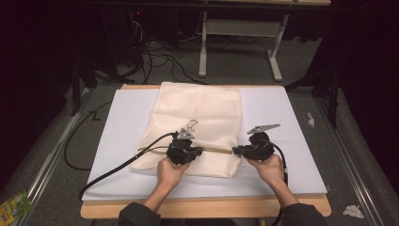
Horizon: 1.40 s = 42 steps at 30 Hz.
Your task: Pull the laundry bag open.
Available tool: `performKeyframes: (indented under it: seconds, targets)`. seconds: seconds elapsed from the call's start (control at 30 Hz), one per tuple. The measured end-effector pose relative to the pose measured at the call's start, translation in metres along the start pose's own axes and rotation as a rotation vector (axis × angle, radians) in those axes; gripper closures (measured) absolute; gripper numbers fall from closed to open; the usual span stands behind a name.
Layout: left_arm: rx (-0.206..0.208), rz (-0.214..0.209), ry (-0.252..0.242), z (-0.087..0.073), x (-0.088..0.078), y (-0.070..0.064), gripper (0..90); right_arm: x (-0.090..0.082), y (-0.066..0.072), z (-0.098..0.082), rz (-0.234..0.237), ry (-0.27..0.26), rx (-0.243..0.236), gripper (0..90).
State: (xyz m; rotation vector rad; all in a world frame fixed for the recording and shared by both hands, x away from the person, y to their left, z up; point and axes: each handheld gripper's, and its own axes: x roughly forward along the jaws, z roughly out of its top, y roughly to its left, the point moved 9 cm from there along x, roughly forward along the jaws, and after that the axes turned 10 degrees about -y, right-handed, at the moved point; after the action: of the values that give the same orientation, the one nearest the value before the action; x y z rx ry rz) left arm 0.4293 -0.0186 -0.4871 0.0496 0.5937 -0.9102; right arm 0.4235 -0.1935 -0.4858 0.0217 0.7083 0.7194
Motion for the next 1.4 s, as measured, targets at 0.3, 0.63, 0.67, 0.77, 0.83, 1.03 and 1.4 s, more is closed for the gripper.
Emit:
performKeyframes:
  seconds: [0.3,0.63,0.67,0.77,0.83,1.03,1.4]
  targets:
    - [0.0,-0.003,-0.004,0.001,-0.002,0.001,87.3,0.0,0.001,0.002,0.005,-0.002,-0.005,85.5]
    - [-0.008,0.007,-0.003,0.0,-0.006,0.006,87.3,0.0,0.0,0.002,0.001,-0.002,-0.006,85.5]
    - [-0.009,0.006,-0.003,0.0,-0.006,0.006,87.3,0.0,0.0,0.002,0.002,-0.002,-0.006,85.5]
    - [-0.01,0.005,-0.004,0.0,-0.006,0.006,87.2,-0.001,0.0,0.002,0.002,-0.002,0.001,85.5]
    - [-0.011,0.003,-0.003,0.0,-0.006,0.006,87.3,-0.001,0.0,0.002,0.002,-0.001,0.001,85.5]
    - [-0.015,0.009,-0.003,0.0,-0.008,0.009,87.3,-0.002,-0.001,0.002,0.0,-0.003,-0.002,85.5]
    - [-0.021,0.015,-0.01,0.001,-0.011,0.012,87.3,-0.003,-0.002,0.003,-0.002,-0.005,-0.001,85.6]
